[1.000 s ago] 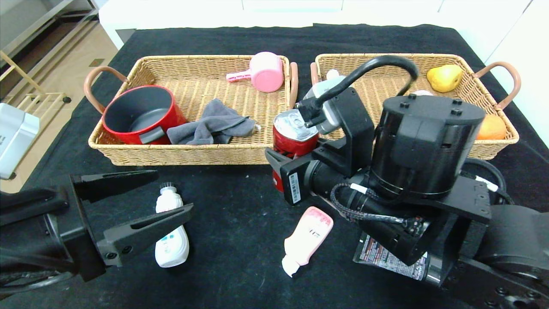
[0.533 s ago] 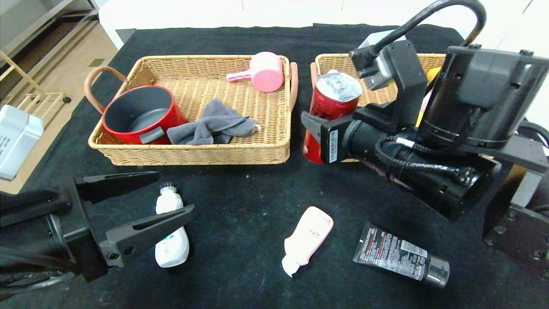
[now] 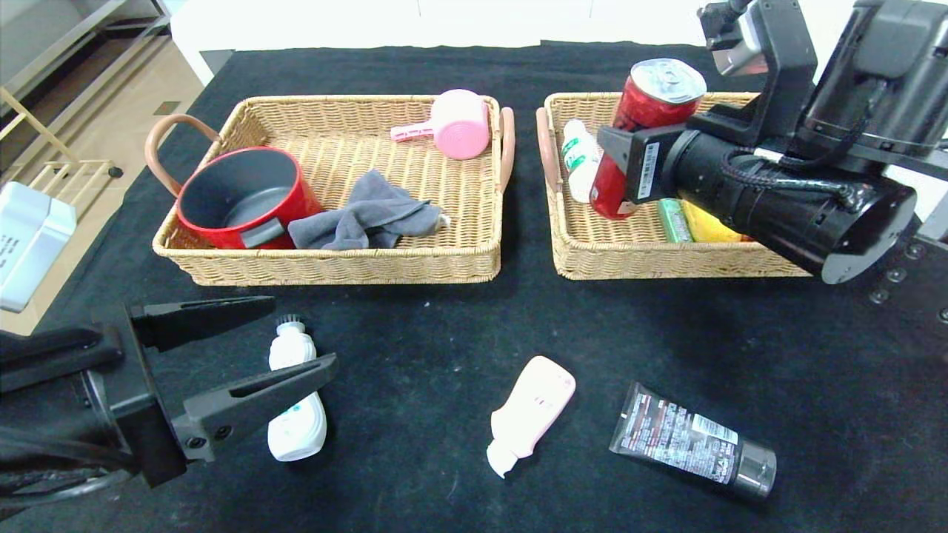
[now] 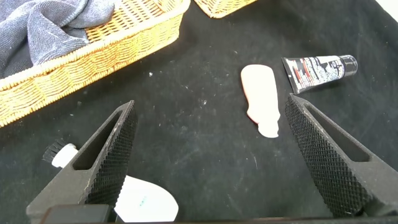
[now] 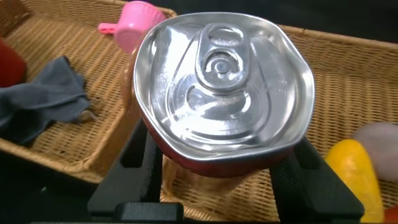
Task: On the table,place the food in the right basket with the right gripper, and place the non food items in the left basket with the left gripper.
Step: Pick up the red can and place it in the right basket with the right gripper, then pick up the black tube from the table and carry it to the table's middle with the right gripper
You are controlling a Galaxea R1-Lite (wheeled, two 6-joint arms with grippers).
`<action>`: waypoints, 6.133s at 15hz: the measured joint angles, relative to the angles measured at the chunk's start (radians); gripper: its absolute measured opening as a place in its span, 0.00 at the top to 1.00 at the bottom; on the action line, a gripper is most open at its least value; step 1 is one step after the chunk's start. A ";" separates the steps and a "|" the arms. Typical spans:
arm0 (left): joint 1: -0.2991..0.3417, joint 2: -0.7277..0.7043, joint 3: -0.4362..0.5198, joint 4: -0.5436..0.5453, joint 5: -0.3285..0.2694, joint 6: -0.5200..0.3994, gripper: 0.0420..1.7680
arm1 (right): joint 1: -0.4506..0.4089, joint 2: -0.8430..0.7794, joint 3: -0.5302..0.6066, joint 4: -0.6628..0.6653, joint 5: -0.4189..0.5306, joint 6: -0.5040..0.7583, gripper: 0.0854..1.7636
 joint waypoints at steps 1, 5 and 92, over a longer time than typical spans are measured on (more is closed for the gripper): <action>0.000 0.000 0.000 0.000 0.000 0.000 0.03 | -0.017 0.004 -0.004 0.000 0.000 0.000 0.45; 0.000 0.000 0.000 0.000 0.000 0.001 0.03 | -0.092 0.038 -0.020 -0.006 0.001 0.005 0.45; -0.013 0.029 0.014 0.004 0.001 0.018 0.03 | 0.164 -0.077 0.154 1.206 -0.103 -0.324 0.58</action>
